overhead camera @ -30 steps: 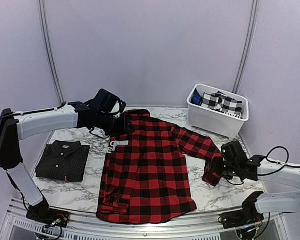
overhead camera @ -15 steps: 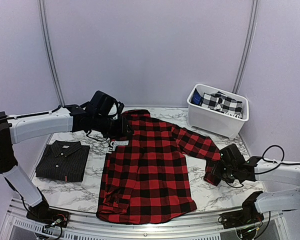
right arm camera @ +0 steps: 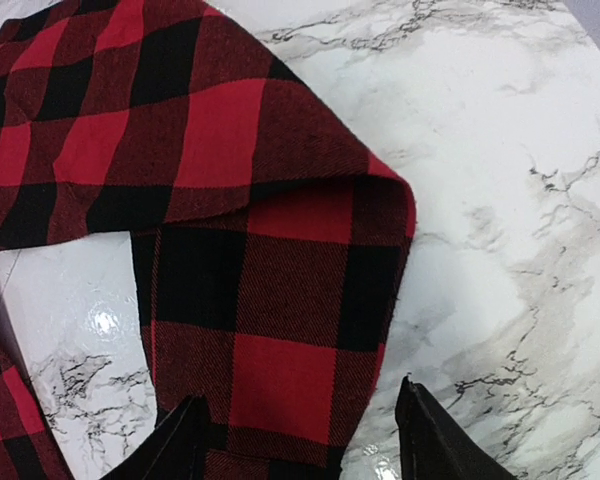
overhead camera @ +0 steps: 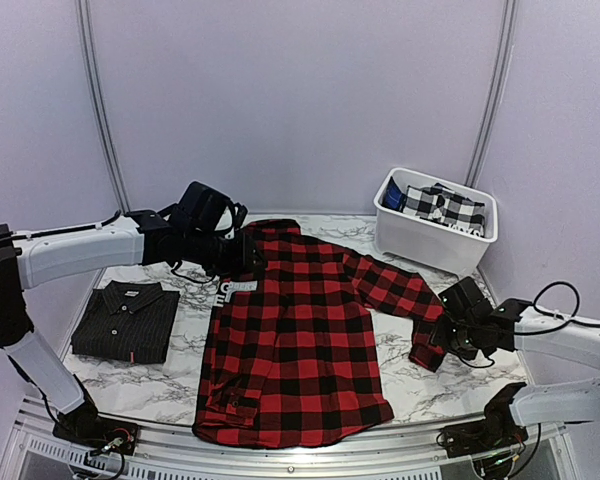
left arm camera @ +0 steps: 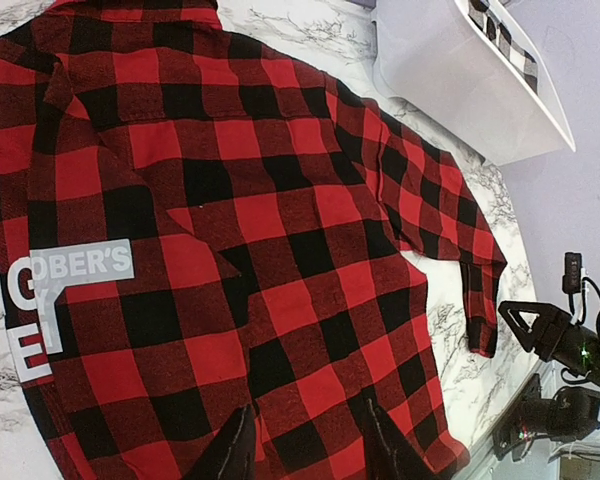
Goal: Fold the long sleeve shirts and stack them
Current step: Pick up the sleeve from the center of the board.
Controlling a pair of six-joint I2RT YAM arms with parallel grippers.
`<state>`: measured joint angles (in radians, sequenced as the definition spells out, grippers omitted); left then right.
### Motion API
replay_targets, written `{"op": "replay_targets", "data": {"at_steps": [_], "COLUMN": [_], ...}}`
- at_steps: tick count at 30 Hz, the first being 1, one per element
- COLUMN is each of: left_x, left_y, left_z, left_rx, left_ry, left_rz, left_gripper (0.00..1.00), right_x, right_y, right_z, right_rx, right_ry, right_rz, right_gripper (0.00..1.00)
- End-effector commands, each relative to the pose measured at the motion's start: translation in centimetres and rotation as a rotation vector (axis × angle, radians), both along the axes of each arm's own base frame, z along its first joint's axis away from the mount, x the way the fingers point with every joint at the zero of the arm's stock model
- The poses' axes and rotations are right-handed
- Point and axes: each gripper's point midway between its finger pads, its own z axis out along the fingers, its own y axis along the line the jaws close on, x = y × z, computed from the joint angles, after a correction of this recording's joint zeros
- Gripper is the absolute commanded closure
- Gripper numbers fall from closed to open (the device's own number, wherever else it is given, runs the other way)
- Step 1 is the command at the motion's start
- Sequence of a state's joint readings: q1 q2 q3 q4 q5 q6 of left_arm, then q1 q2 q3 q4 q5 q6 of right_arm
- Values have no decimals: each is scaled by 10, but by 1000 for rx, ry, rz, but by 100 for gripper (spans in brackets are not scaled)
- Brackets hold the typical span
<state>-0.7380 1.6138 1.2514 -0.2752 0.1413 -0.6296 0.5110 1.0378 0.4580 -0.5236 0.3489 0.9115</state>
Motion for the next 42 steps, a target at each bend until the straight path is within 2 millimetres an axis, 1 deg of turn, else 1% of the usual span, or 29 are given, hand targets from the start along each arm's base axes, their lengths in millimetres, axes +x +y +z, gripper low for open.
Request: {"op": "replay_targets", "data": {"at_steps": [1,4,7,10,15,20,23,30,31,32,34,36,40,41,42], "left_x": [-3,-3,-5,-6,-7,-7,-7,-8,-8,-9,-9,-11,-13,-13,-13], "left_y": [-2,-2,-3,-4,-4,-5,-8,-8,-8,-8,-7,-7,-6,-6,-6], "left_z": [18,19,18,17,18,19,20,27,28,29,30,30,30,31,31], "left_rx": [-42,-45,-50,-52,-59,-68,-78,-92,-93,-95,-96,-97,-103,-104,-105], "left_ry": [-38,-42,-39,-36,-37,-38,-34,-46,-47,-49,-51,-49,-44,-43,-44], "left_rz": [-14,-19,-26,-33,-33,-36,-44,-52,-52,-52,-51,-54,-57,-56,-56], "left_gripper": [61,61,61,61,61,61,61,61,61,61,61,61,61,61,61], "right_x": [-18,-31,-33,-27,-25,-26,-25,-23,-23,-23,-21,-16,3,7,15], "right_y": [-12,-9,-3,2,14,26,30,30,28,26,19,8,-18,-21,-20], "right_z": [-2,-19,-27,-27,-31,-36,-38,-40,-40,-38,-31,-15,31,43,53], "right_rx": [-24,21,61,74,45,6,-11,-29,-33,-37,-51,-86,-209,-228,-242], "right_ry": [75,123,132,117,155,197,212,217,217,215,195,155,50,25,-8], "right_rz": [-38,-51,-53,-47,-5,34,52,73,71,67,52,29,-7,-14,3], "right_gripper": [40,40,40,41,42,49,57,97,100,100,100,100,100,100,100]}}
